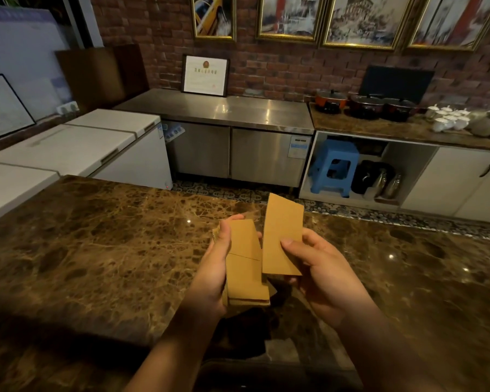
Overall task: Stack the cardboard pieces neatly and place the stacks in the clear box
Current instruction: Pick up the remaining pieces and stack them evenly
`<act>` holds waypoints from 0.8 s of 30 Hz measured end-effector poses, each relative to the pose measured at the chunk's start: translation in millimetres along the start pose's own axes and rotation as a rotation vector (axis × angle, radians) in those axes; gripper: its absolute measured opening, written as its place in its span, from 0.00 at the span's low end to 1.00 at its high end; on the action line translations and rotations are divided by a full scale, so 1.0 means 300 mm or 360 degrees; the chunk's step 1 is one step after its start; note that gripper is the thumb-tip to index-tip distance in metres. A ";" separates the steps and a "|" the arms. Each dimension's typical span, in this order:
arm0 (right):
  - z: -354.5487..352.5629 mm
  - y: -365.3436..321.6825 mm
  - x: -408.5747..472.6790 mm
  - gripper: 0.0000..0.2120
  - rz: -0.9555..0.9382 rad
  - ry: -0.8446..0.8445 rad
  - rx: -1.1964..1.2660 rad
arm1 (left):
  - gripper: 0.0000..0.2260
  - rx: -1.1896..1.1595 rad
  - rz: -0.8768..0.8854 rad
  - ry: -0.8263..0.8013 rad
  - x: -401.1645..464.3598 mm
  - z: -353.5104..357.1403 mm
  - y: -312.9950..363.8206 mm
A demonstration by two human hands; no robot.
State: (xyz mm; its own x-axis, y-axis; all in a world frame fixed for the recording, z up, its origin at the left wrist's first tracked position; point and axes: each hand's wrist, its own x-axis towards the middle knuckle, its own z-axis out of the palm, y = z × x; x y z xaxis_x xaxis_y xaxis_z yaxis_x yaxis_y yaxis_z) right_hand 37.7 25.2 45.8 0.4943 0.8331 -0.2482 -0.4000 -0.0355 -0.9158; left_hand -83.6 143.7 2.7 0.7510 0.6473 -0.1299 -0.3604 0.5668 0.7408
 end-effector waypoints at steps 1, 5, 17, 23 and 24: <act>-0.011 -0.002 0.001 0.11 -0.0012 -0.0008 -0.0008 | 0.22 -0.0025 -0.0015 -0.0019 0.002 -0.003 0.004; -0.031 -0.009 -0.001 0.13 -0.0036 -0.0034 -0.0092 | 0.22 -0.0164 -0.0073 -0.0108 0.013 -0.007 0.013; -0.004 -0.029 0.009 0.16 -0.0277 0.0208 -0.0372 | 0.30 -0.0017 0.0060 -0.0091 0.017 -0.003 0.019; 0.027 -0.020 0.014 0.15 -0.0183 0.0118 -0.0444 | 0.29 0.0043 0.0120 0.0006 0.015 0.013 0.012; 0.026 -0.018 0.011 0.14 -0.0206 0.0074 -0.0483 | 0.28 0.0034 0.0116 0.0011 0.013 0.012 0.010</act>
State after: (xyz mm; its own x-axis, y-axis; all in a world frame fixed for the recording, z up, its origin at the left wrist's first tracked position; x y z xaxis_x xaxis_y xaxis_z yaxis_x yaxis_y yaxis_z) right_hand 35.5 32.5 52.5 0.5634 0.8157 -0.1312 -0.0870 -0.0994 -0.9912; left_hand -79.6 146.2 6.8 0.7192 0.6902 -0.0796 -0.4023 0.5071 0.7623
